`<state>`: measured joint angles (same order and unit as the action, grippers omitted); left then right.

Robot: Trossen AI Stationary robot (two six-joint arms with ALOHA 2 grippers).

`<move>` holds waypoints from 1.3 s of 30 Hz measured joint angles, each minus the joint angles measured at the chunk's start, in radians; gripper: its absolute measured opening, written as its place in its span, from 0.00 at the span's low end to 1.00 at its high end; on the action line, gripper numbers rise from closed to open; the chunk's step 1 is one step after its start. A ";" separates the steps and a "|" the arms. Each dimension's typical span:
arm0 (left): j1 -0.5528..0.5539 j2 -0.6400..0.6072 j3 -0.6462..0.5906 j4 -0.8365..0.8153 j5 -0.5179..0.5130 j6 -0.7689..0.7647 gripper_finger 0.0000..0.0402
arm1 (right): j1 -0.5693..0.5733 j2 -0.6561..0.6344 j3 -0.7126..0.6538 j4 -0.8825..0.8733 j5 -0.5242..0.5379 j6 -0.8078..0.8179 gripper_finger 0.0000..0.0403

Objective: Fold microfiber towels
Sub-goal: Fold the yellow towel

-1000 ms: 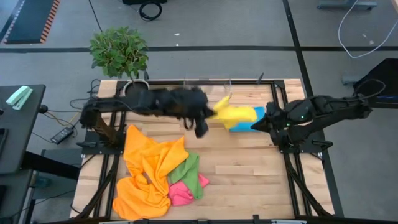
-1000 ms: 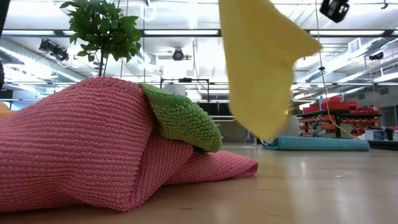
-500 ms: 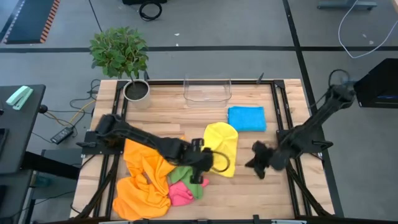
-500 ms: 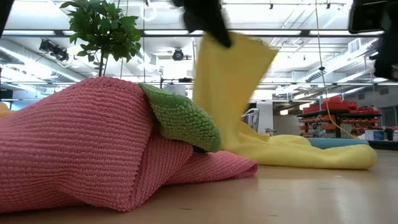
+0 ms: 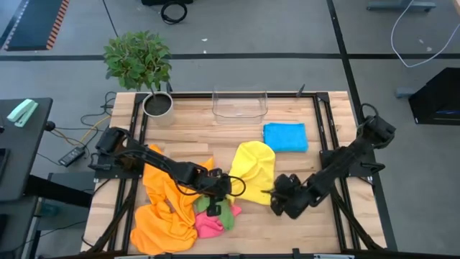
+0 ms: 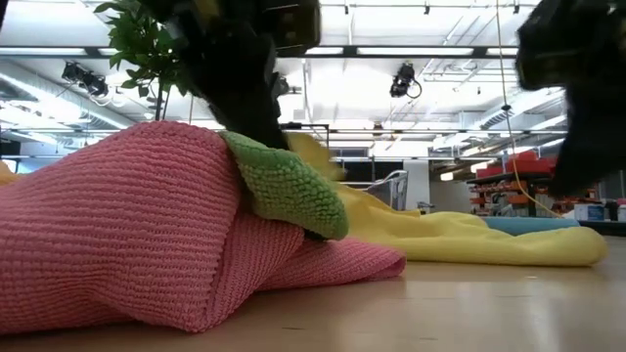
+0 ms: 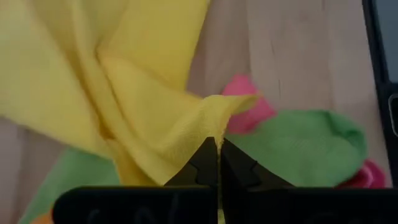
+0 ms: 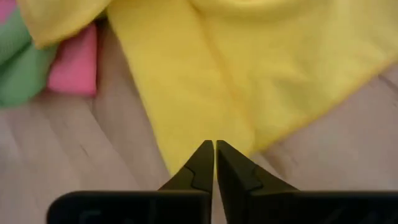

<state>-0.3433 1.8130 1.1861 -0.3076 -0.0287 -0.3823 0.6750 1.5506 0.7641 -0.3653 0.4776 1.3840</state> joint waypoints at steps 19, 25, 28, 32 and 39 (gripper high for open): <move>0.022 0.004 -0.001 0.047 -0.004 -0.138 0.06 | -0.158 -0.138 -0.272 0.336 -0.277 0.012 0.42; 0.031 0.004 -0.001 0.056 -0.004 -0.157 0.03 | -0.162 -0.098 -0.270 0.369 -0.291 0.005 0.40; 0.033 0.004 -0.001 0.057 -0.004 -0.158 0.02 | -0.162 -0.079 -0.270 0.395 -0.300 0.004 0.37; 0.033 0.004 -0.001 0.056 -0.004 -0.157 0.06 | -0.162 -0.084 -0.270 0.393 -0.280 -0.002 0.25; 0.039 -0.006 -0.002 0.079 -0.011 -0.151 0.03 | -0.161 -0.159 -0.249 0.374 -0.272 -0.097 0.02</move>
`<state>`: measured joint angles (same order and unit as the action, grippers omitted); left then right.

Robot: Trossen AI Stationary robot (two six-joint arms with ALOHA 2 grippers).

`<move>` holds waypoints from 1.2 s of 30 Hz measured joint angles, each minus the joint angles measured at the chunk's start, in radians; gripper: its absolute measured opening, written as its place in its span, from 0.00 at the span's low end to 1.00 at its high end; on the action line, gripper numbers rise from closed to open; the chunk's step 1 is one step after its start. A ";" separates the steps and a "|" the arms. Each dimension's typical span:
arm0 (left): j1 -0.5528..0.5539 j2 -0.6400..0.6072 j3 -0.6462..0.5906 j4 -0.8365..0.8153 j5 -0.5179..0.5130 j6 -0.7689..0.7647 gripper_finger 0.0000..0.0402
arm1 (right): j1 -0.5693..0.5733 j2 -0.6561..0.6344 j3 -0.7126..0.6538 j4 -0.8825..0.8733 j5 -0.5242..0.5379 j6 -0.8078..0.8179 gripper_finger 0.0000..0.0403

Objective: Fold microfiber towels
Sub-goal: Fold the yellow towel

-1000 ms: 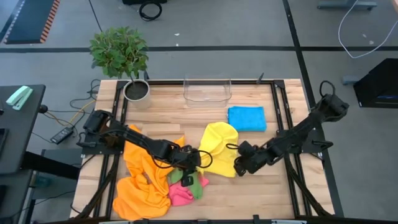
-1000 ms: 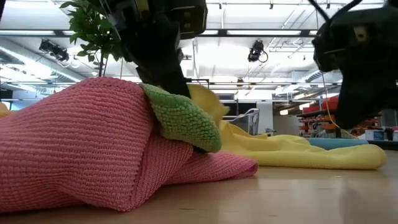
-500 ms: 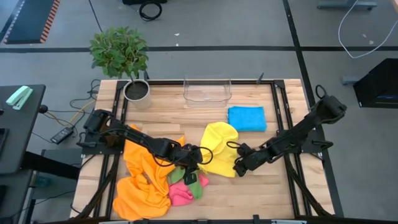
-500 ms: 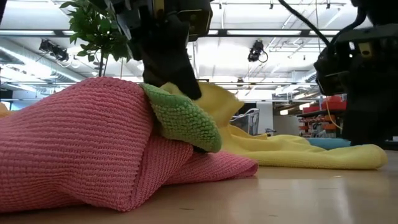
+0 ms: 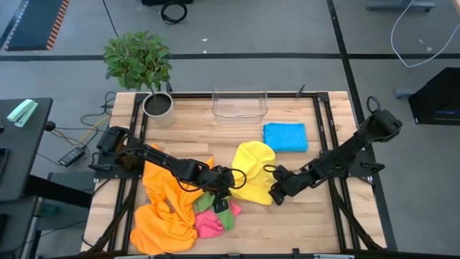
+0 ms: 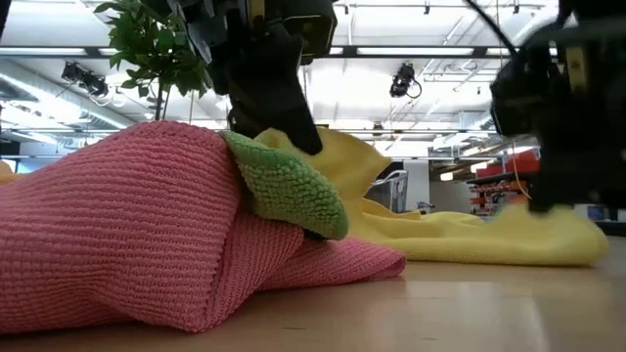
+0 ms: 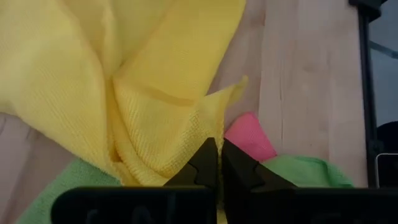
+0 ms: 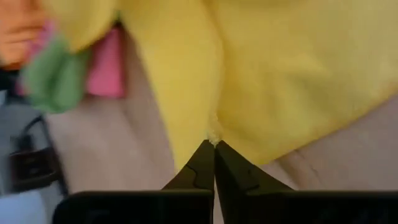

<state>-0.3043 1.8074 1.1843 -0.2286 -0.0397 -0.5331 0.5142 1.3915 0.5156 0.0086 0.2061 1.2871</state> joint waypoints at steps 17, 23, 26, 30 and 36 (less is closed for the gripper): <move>0.016 -0.056 0.000 -0.128 0.057 -0.053 0.21 | 0.247 -0.330 0.274 -0.840 -0.144 0.104 0.01; -0.017 0.017 -0.001 -0.016 0.085 -0.064 0.38 | 0.251 -0.252 0.207 -0.771 -0.140 0.160 0.00; -0.007 0.018 0.000 0.152 0.046 -0.059 0.46 | 0.251 -0.219 0.189 -0.730 -0.140 0.168 0.00; 0.027 0.040 0.005 0.324 -0.006 -0.032 0.51 | 0.251 -0.194 0.187 -0.709 -0.140 0.173 0.00; 0.103 0.140 0.035 0.299 0.015 0.124 0.48 | 0.251 -0.190 0.187 -0.692 -0.138 0.168 0.00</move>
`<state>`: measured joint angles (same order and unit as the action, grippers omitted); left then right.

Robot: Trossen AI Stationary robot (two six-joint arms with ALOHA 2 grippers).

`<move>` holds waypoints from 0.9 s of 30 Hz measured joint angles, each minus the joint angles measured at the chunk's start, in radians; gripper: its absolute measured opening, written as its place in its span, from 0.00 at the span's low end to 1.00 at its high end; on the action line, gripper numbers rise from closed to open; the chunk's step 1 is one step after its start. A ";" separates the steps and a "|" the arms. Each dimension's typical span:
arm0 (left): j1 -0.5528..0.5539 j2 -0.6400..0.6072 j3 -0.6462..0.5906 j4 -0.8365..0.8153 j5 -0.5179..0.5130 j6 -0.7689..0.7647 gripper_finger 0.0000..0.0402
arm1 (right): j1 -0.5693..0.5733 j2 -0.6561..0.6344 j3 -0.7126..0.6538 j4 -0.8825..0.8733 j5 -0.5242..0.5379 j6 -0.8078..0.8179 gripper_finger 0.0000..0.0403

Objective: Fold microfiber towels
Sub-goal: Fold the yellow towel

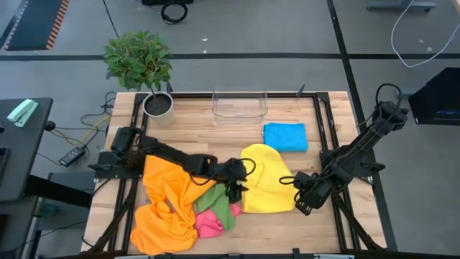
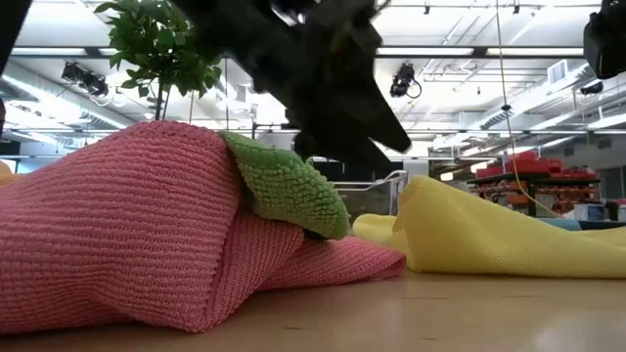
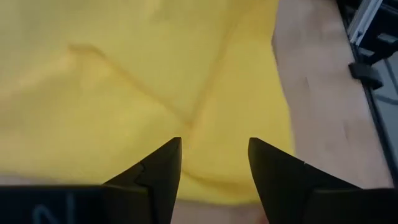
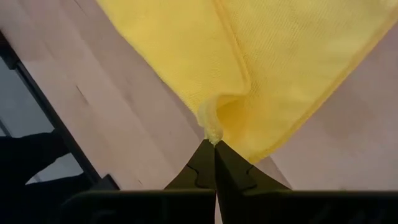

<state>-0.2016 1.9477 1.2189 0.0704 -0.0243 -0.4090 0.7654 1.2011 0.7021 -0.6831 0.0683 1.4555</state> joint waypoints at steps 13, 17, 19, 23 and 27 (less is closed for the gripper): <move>0.042 0.195 0.134 -0.090 0.123 0.193 0.44 | 0.002 -0.003 0.000 0.006 0.005 0.000 0.00; 0.041 0.199 0.137 -0.116 0.122 0.196 0.44 | 0.002 -0.003 0.000 0.006 0.005 -0.001 0.00; 0.041 0.199 0.137 -0.124 0.123 0.196 0.44 | 0.002 -0.003 0.000 0.006 0.005 -0.007 0.00; 0.036 0.195 0.137 -0.127 0.130 0.192 0.41 | 0.002 -0.003 0.000 0.005 0.005 -0.015 0.00; 0.029 0.185 0.137 -0.139 0.135 0.185 0.28 | 0.002 -0.003 0.000 -0.005 0.010 -0.016 0.00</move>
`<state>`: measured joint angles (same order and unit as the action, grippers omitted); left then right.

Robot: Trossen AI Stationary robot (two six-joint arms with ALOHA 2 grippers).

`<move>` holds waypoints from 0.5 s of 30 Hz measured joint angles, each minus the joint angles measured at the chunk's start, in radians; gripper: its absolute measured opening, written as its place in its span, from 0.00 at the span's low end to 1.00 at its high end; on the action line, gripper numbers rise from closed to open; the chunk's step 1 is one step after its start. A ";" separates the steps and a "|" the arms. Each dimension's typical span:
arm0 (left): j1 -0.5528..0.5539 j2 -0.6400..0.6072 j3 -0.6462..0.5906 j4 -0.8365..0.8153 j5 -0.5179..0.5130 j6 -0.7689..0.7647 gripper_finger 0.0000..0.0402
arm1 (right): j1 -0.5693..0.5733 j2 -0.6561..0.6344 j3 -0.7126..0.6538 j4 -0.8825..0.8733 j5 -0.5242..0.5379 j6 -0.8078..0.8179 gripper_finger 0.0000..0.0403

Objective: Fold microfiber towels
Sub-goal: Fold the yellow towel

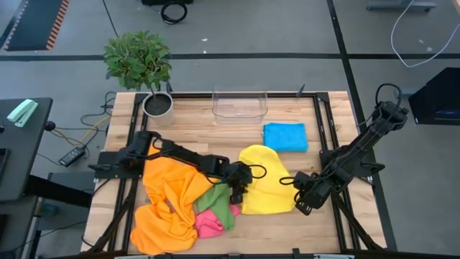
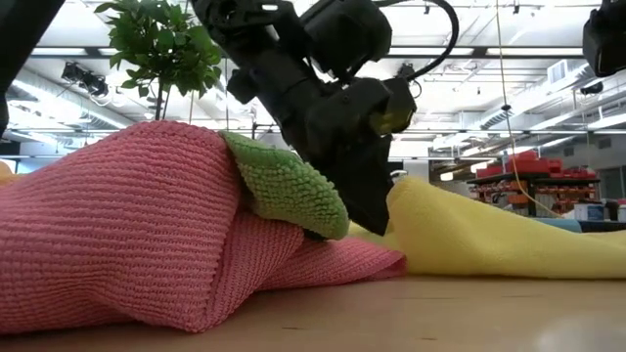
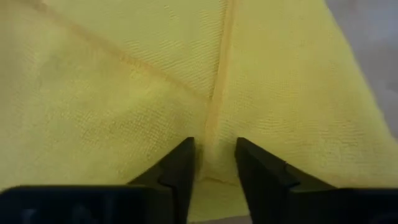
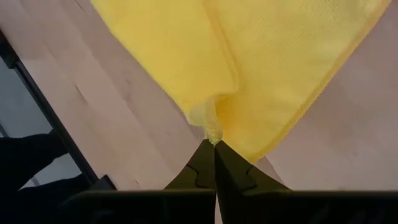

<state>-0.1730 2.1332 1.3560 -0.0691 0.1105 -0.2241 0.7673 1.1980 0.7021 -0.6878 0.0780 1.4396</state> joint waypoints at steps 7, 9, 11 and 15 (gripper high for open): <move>-0.005 -0.052 0.000 0.001 0.002 -0.001 0.03 | 0.000 0.000 0.000 -0.015 0.004 -0.001 0.00; -0.002 -0.082 0.000 0.001 0.001 -0.001 0.04 | 0.000 -0.005 0.001 -0.016 0.007 -0.010 0.00; 0.002 -0.127 0.000 -0.011 0.003 0.000 0.04 | 0.001 -0.025 0.017 -0.018 0.012 -0.030 0.00; 0.013 -0.239 0.000 -0.015 0.011 0.021 0.02 | 0.002 -0.103 0.109 -0.086 0.117 -0.115 0.00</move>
<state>-0.1597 1.8941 1.3563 -0.0840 0.1211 -0.2026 0.7696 1.0951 0.8108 -0.7741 0.1951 1.3245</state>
